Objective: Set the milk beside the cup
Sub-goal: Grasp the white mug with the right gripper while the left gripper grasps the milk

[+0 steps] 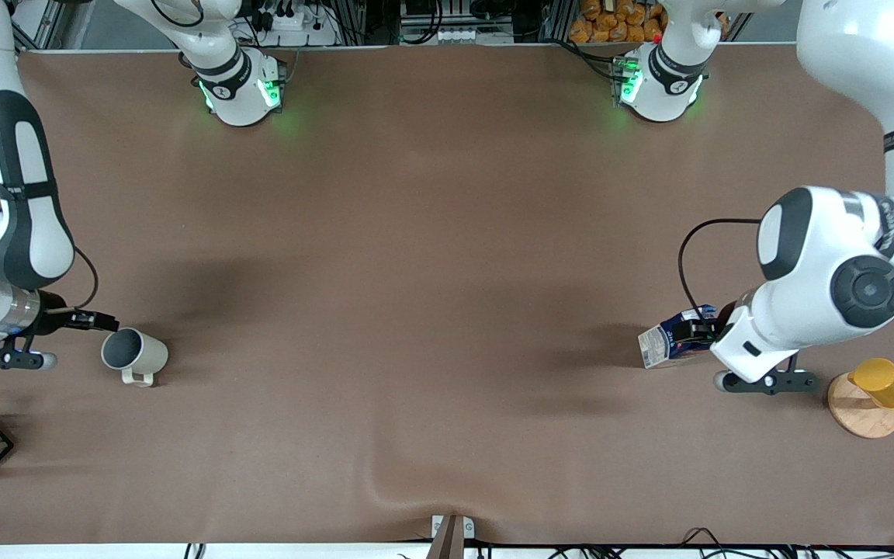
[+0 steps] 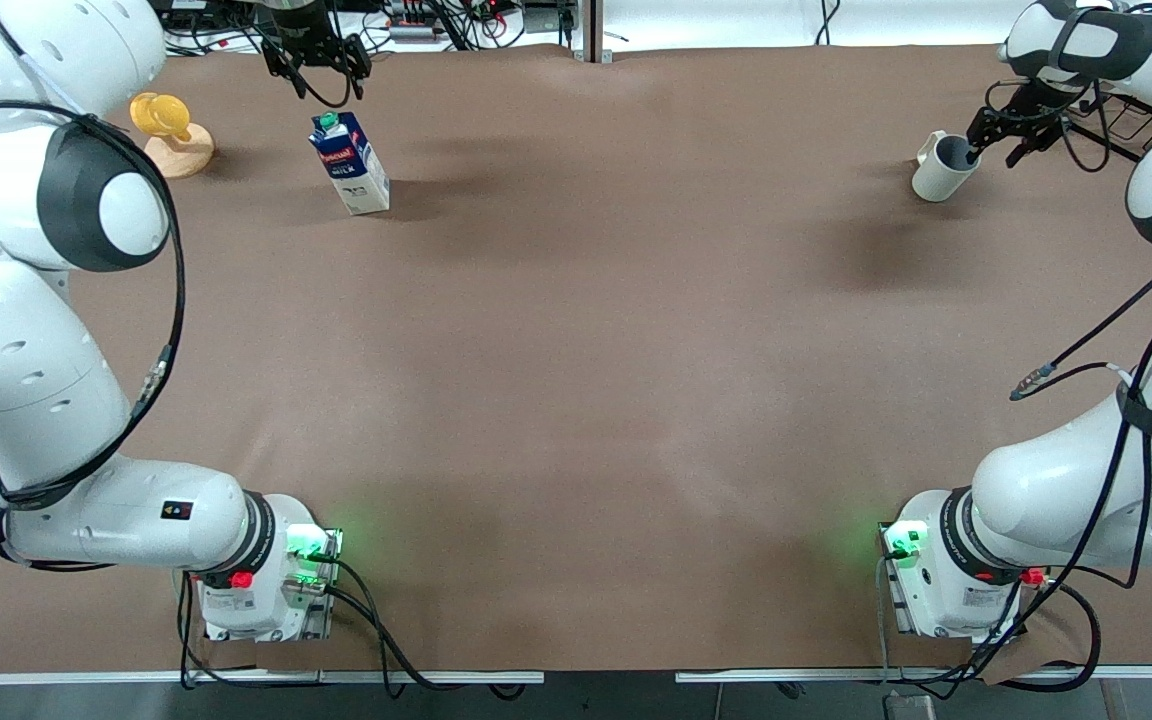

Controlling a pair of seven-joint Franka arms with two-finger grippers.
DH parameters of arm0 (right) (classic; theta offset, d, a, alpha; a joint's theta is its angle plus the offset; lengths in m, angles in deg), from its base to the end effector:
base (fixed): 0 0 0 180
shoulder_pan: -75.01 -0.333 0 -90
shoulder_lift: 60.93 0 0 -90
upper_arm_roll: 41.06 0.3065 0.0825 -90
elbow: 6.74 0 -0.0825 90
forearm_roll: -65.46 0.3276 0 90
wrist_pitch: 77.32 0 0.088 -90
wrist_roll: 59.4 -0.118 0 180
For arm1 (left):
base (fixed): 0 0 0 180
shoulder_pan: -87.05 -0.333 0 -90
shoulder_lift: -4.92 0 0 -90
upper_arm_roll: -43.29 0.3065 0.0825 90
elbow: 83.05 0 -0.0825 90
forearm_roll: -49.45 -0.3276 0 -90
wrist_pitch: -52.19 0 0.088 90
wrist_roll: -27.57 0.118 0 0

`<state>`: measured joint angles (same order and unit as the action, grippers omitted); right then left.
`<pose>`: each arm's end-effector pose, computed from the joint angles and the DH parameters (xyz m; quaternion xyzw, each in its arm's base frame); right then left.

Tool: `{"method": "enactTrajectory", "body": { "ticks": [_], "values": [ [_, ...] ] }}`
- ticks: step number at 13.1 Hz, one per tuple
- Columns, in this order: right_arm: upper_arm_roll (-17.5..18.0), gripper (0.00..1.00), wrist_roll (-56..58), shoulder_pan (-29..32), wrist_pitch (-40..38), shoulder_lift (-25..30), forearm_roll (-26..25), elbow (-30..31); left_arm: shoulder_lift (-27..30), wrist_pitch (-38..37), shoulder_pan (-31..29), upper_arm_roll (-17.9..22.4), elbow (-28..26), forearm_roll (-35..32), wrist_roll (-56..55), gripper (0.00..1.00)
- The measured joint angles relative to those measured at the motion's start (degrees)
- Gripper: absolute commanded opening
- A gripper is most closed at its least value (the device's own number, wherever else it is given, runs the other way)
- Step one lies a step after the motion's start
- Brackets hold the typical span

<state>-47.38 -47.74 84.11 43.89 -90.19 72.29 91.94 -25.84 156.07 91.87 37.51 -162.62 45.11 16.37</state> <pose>0.5864 -0.1481 0.2978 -0.9963 0.0610 0.0498 0.0345 0.6301 -0.0985 0.3918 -0.9984 0.0002 0.0520 0.0203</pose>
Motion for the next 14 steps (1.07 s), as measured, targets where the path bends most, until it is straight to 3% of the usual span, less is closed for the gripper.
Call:
{"method": "enactTrajectory", "body": {
  "ticks": [2, 3, 5, 6, 7, 9, 10, 11, 14],
  "values": [
    [0.02, 0.62, 0.0, 0.0, 0.84, -1.69, 3.28, -0.65, -1.22, -0.07, -0.19, 0.09, -0.04, -1.05, 0.0, 1.0],
    [0.02, 0.56, 0.0, 0.0, 1.75, -2.43, 3.92, -0.81, -1.71, -0.21, -0.34, 0.14, -0.15, -1.14, 0.0, 1.0],
    [0.01, 0.35, -0.01, 0.0, 3.13, -3.65, 4.2, -1.09, -2.39, -0.4, -0.59, 0.22, -0.97, -1.16, 0.0, 1.0],
    [-0.02, 0.11, -0.08, 0.01, 3.54, -4.29, 4.26, -1.62, -2.69, -0.44, -0.65, 0.25, -1.64, -1.17, 0.0, 1.0],
    [-0.06, 0.0, -0.12, 0.08, 3.64, -4.86, 4.27, -2.23, -3.06, -0.45, -0.66, 0.28, -2.27, -1.17, 0.0, 1.0],
    [-0.09, 0.0, -0.13, 0.32, 3.64, -5.56, 4.31, -3.08, -4.19, -0.45, -0.67, 0.29, -2.91, -1.17, -0.07, 1.0],
    [-0.1, 0.0, -0.14, 0.37, 3.64, -5.71, 4.32, -3.25, -4.85, -0.45, -0.69, 0.3, -3.09, -1.17, -0.07, 0.6],
    [-0.1, 0.0, -0.14, 0.39, 3.63, -5.76, 4.33, -3.31, -5.35, -0.44, -0.76, 0.29, -3.06, -1.16, -0.08, 0.02],
    [-0.09, 0.0, -0.13, 0.4, 3.6, -5.79, 4.33, -4.04, -5.19, -2.0, -1.37, 0.26, -2.91, -1.16, -0.34, 0.0]
  ]
}}
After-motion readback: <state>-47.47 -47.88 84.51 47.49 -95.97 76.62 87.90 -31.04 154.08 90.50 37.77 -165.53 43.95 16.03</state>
